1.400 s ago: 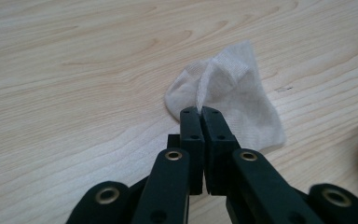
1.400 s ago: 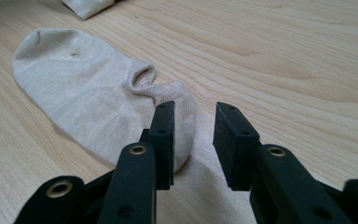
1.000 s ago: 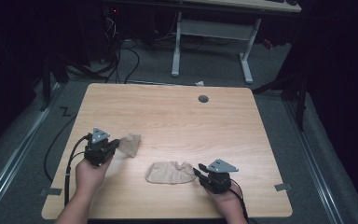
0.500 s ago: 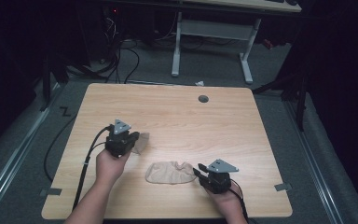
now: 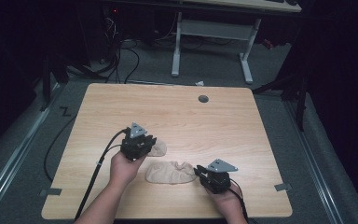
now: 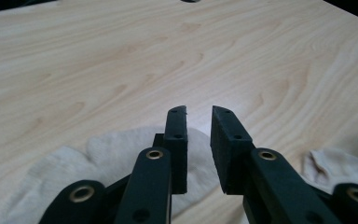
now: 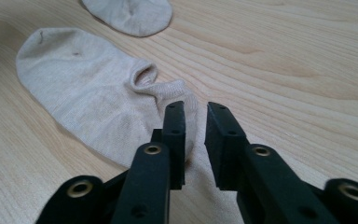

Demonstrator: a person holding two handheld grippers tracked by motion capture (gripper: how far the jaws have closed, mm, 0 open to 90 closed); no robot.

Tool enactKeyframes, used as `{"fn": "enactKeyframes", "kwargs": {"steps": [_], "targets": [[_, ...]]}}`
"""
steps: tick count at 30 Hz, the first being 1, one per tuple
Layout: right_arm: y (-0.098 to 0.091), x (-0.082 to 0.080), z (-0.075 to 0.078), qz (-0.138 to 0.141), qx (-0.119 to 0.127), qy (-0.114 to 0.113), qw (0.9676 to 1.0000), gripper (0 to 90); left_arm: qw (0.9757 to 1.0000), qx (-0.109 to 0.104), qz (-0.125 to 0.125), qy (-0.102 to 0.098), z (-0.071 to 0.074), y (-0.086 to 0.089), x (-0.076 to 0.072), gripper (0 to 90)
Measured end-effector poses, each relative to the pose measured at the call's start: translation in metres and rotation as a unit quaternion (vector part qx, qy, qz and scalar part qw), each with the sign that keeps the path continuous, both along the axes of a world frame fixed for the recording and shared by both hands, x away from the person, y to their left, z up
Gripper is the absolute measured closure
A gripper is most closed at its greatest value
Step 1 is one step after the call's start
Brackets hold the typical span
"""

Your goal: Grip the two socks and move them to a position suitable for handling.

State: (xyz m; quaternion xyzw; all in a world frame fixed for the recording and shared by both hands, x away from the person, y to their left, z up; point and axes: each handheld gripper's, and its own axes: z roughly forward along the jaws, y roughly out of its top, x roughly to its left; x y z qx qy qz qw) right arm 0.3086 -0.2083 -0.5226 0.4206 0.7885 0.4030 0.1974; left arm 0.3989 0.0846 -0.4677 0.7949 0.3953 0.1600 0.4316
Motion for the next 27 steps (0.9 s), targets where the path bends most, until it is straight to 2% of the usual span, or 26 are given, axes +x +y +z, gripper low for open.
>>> {"fn": "enactKeyframes", "kwargs": {"steps": [3, 5, 6, 9, 12, 13, 14, 15, 16, 17, 19, 22, 26, 27], "targets": [[0.001, 0.003, -0.002, -0.003, -0.008, 0.006, 0.9999, 81.9, 0.9997, 0.018, -0.014, 0.012, -0.013, 0.001, -0.012, 81.3], [0.002, 0.006, -0.002, -0.005, -0.014, 0.012, 0.9998, 83.2, 0.9989, 0.021, -0.028, 0.031, -0.026, 0.001, -0.021, 83.4], [0.003, 0.009, -0.003, -0.006, -0.019, 0.017, 0.9997, 83.5, 0.9983, 0.029, -0.035, 0.037, -0.032, -0.001, -0.026, 83.4], [0.006, 0.015, -0.005, -0.005, -0.028, 0.035, 0.9990, 84.4, 0.9963, 0.058, -0.047, 0.043, -0.047, -0.004, -0.037, 83.7], [0.011, 0.013, -0.006, 0.004, -0.032, 0.047, 0.9984, 84.9, 0.9952, 0.074, -0.048, 0.044, -0.055, -0.002, -0.045, 84.0], [0.013, 0.010, -0.006, 0.013, -0.031, 0.051, 0.9982, 84.9, 0.9952, 0.070, -0.049, 0.047, -0.057, 0.006, -0.053, 84.3], [0.013, 0.010, -0.006, 0.013, -0.031, 0.051, 0.9982, 84.9, 0.9952, 0.070, -0.049, 0.047, -0.057, 0.006, -0.053, 84.2], [0.017, 0.006, -0.006, 0.027, -0.024, 0.055, 0.9978, 84.9, 0.9959, 0.060, -0.044, 0.052, -0.056, 0.011, -0.057, 83.9], [0.017, 0.006, -0.006, 0.027, -0.024, 0.055, 0.9978, 84.9, 0.9959, 0.060, -0.044, 0.052, -0.056, 0.011, -0.057, 83.1], [0.018, 0.004, -0.006, 0.032, -0.022, 0.058, 0.9975, 84.8, 0.9966, 0.052, -0.040, 0.051, -0.054, 0.015, -0.059, 83.1], [0.021, 0.001, -0.005, 0.036, -0.021, 0.049, 0.9979, 83.9, 0.9983, 0.038, -0.019, 0.039, -0.047, 0.025, -0.056, 79.9], [0.017, 0.001, 0.000, 0.032, -0.001, 0.030, 0.9990, 82.2, 0.9987, 0.028, 0.021, 0.037, -0.044, 0.045, -0.038, 77.6], [0.012, 0.001, -0.001, 0.028, 0.000, 0.030, 0.9992, 82.1, 0.9966, 0.046, 0.054, 0.042, -0.044, 0.066, -0.010, 77.7], [0.011, 0.002, -0.002, 0.027, -0.001, 0.031, 0.9992, 81.8, 0.9952, 0.050, 0.073, 0.042, -0.043, 0.076, 0.003, 76.6]]}}
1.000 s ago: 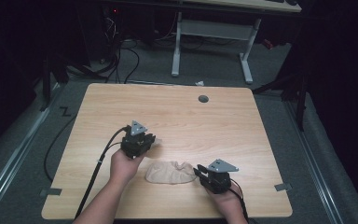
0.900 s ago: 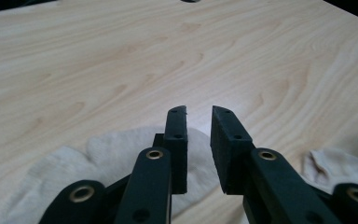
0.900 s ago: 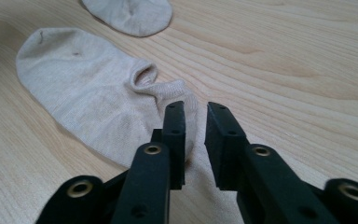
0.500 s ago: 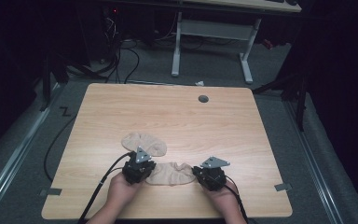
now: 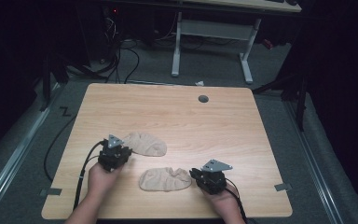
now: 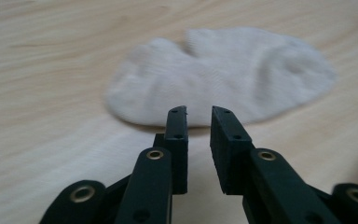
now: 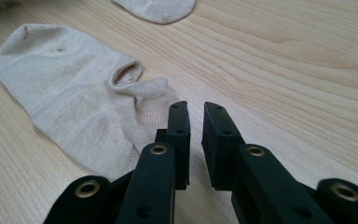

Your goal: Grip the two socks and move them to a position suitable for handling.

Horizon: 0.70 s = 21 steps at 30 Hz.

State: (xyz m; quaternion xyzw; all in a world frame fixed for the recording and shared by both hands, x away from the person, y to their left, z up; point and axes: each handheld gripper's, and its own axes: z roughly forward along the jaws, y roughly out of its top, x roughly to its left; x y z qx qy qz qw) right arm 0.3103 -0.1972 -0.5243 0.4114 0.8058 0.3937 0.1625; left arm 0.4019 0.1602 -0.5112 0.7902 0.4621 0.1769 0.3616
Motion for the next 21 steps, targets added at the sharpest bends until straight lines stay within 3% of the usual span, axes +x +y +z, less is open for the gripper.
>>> {"fn": "enactKeyframes", "kwargs": {"steps": [1, 4, 6, 11, 13, 16, 19, 21], "targets": [[0.000, 0.000, 0.000, 0.000, 0.000, 0.000, 1.0000, 81.8, 1.0000, 0.000, 0.000, 0.000, 0.000, 0.000, 0.000, 76.2], [0.000, 0.000, 0.000, 0.001, 0.002, -0.001, 1.0000, 81.4, 0.9996, -0.018, 0.024, 0.002, 0.001, 0.014, 0.019, 75.1], [0.000, 0.000, 0.000, 0.002, 0.000, -0.002, 1.0000, 81.0, 0.9995, -0.010, 0.029, 0.010, -0.001, 0.016, 0.030, 69.3], [0.000, 0.000, 0.000, 0.002, 0.001, -0.001, 1.0000, 81.0, 0.9980, -0.014, 0.044, 0.043, -0.014, 0.017, 0.050, 63.9], [0.000, 0.000, 0.000, 0.002, 0.001, -0.001, 1.0000, 80.9, 0.9982, -0.012, 0.042, 0.040, -0.014, 0.017, 0.052, 64.4], [-0.001, 0.000, -0.001, 0.002, 0.001, -0.001, 1.0000, 80.9, 0.9986, -0.008, 0.036, 0.038, -0.014, 0.015, 0.051, 67.7], [-0.001, 0.000, -0.001, 0.002, 0.002, -0.001, 1.0000, 80.9, 0.9991, 0.001, 0.027, 0.031, -0.015, 0.011, 0.048, 76.8], [-0.001, 0.000, -0.001, 0.002, 0.002, -0.001, 1.0000, 80.9, 0.9991, -0.010, 0.027, 0.032, -0.016, 0.010, 0.047, 82.7]]}}
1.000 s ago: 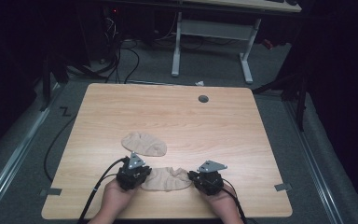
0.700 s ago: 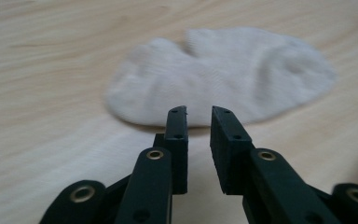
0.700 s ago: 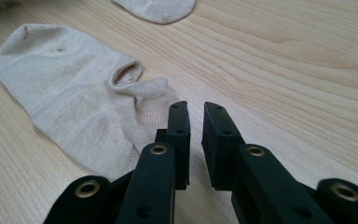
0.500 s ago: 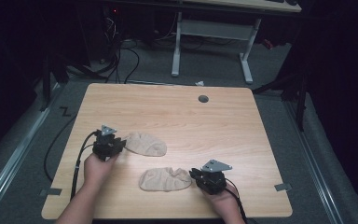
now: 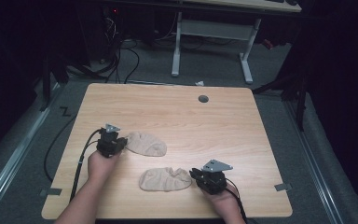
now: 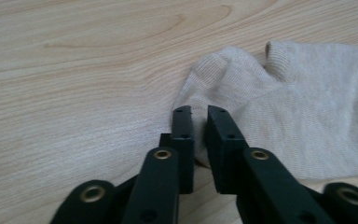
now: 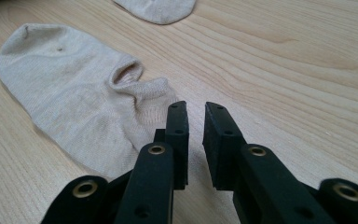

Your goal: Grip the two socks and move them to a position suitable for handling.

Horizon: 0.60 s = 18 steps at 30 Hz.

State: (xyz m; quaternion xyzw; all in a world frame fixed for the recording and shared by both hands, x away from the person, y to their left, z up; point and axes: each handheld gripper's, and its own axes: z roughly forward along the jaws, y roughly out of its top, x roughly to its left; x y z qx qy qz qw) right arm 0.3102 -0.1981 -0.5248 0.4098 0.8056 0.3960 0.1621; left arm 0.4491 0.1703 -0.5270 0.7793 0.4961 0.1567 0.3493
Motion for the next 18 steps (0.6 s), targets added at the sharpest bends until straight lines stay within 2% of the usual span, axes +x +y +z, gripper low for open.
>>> {"fn": "enactKeyframes", "kwargs": {"steps": [1, 5, 7, 9, 10, 15, 18], "targets": [[0.000, 0.000, 0.000, -0.001, 0.000, 0.000, 1.0000, 80.9, 1.0000, -0.004, 0.001, 0.000, 0.000, 0.000, -0.001, 86.5], [0.000, -0.001, 0.000, 0.000, 0.001, -0.003, 1.0000, 81.0, 1.0000, -0.003, 0.008, -0.001, 0.002, 0.000, -0.003, 87.5], [0.000, -0.001, 0.001, -0.001, 0.002, -0.005, 1.0000, 81.0, 0.9999, -0.007, 0.012, -0.008, 0.005, 0.002, -0.006, 87.6], [-0.001, 0.000, 0.001, -0.002, 0.002, -0.007, 1.0000, 81.0, 0.9995, -0.018, 0.017, -0.022, 0.015, 0.008, -0.011, 87.6], [-0.001, 0.000, 0.001, -0.002, 0.002, -0.007, 1.0000, 81.0, 0.9995, -0.018, 0.017, -0.022, 0.015, 0.008, -0.011, 87.6], [0.000, -0.001, 0.001, -0.003, 0.003, -0.008, 1.0000, 81.1, 0.9982, -0.027, 0.021, -0.049, 0.037, 0.017, -0.019, 87.6], [0.000, -0.001, 0.001, -0.003, 0.002, -0.007, 1.0000, 81.0, 0.9978, -0.027, 0.021, -0.057, 0.043, 0.020, -0.022, 87.6]]}}
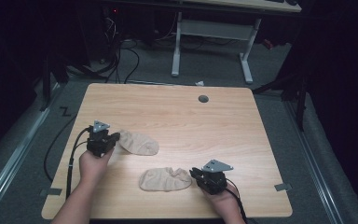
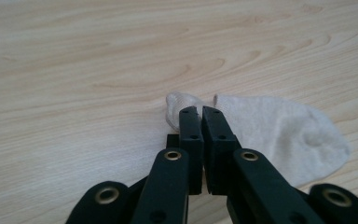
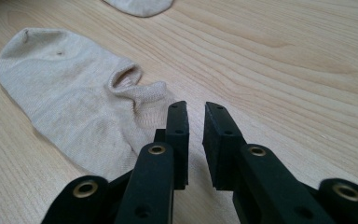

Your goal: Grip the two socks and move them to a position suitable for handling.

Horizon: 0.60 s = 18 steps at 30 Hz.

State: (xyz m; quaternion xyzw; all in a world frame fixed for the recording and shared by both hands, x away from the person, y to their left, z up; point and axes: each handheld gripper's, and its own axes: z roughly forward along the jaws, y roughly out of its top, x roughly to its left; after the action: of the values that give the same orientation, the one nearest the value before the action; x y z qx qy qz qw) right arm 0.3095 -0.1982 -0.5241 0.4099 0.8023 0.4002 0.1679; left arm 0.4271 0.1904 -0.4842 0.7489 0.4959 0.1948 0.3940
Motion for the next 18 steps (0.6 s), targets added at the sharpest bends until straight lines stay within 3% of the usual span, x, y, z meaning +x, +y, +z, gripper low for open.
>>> {"fn": "enactKeyframes", "kwargs": {"steps": [18], "targets": [[0.001, -0.001, 0.000, -0.001, 0.000, 0.000, 1.0000, 81.1, 0.9972, -0.006, 0.038, -0.064, 0.056, 0.035, -0.014, 87.7]]}}
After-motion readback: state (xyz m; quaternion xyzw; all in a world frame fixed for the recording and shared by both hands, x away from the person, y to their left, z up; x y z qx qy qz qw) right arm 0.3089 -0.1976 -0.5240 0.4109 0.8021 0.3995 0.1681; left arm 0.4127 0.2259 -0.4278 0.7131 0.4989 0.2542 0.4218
